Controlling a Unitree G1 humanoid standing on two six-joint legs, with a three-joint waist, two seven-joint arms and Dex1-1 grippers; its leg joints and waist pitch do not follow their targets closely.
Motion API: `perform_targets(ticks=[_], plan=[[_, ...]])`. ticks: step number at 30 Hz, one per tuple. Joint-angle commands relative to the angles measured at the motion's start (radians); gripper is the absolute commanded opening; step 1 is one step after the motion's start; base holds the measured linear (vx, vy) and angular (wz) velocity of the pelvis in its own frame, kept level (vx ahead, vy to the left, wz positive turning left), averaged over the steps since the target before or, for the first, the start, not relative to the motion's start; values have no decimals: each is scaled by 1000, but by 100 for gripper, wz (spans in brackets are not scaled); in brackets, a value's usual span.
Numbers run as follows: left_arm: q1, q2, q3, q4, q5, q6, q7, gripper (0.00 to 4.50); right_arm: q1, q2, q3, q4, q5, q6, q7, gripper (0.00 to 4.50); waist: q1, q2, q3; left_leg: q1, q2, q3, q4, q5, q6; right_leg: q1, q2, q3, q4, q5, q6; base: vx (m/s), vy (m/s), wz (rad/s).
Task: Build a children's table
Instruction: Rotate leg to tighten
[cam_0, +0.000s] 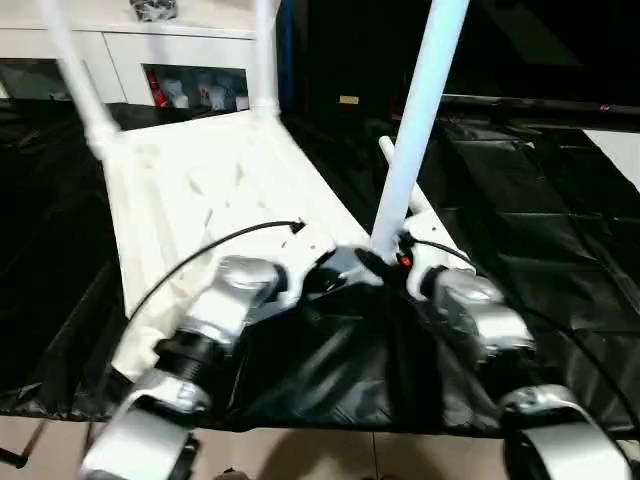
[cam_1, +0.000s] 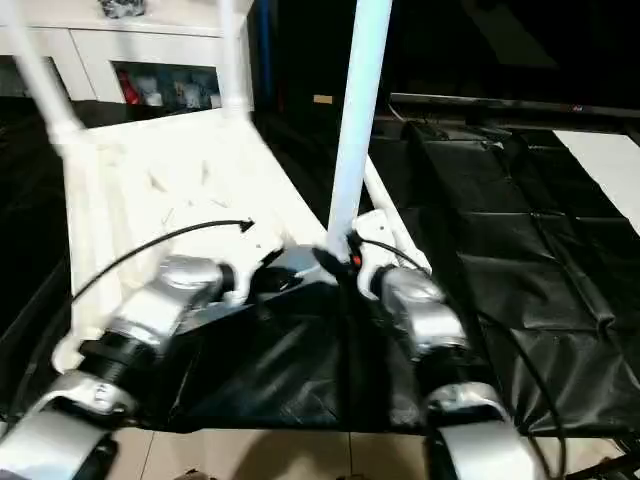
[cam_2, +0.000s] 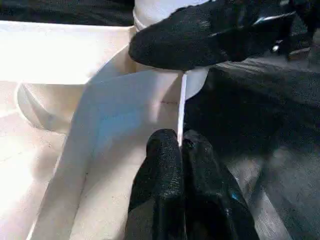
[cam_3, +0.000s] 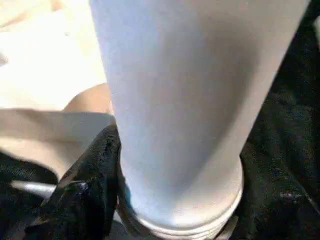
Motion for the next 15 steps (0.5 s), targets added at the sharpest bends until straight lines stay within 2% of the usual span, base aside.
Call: perform_targets(ticks=[1,2,5,6,7,11,14,15], plan=[[-28,-81,-22,-46,-24,-17,35,0,4,94,91,41,-45,2,32,273,3,-7,-63,3,-1,8,-59,-212,29,54,-49,32,-77,-319,-159,0,0,0],[-26,-88,-28,-47,-22,-20,31,0,-2,101,90,53,-49,-5,23,328,3,-6,-64,3,-1,8,-59,-214,31,55,-49,32,-77,-311,-161,0,0,0],[-17,-85,-42,-65,-24,-17,6,0,-20,103,64,76,-32,-9,4,351,0,-5,-61,3,-2,8,-60,-232,31,54,-48,31,-78,-318,-165,0,0,0],[-16,-79,-43,-68,-27,-21,-4,0,-23,96,62,76,-33,-13,5,365,0,-1,-62,4,-2,8,-60,-236,30,54,-49,31,-78,-319,-166,0,0,0],[-10,-56,-46,-72,-33,-41,-37,0,-21,71,69,66,-37,-29,38,379,-1,-3,-63,5,-2,9,-59,-237,33,54,-49,33,-79,-308,-167,0,0,0],[-1,-18,-50,-81,-42,-71,-99,0,-8,28,81,33,-23,-42,139,387,1,-4,-66,2,-2,8,-57,-221,47,59,-49,32,-74,-266,-178,0,0,0],[13,41,-50,-91,-69,-99,-217,0,34,-50,100,-49,24,-50,369,387,9,-3,-67,3,1,10,-54,-192,67,62,-48,33,-66,-198,-202,0,0,0],[13,41,-50,-91,-69,-99,-217,0,34,-50,100,-49,24,-50,369,387,9,-4,-68,3,1,11,-53,-192,75,62,-48,34,-64,-186,-209,0,0,0]])
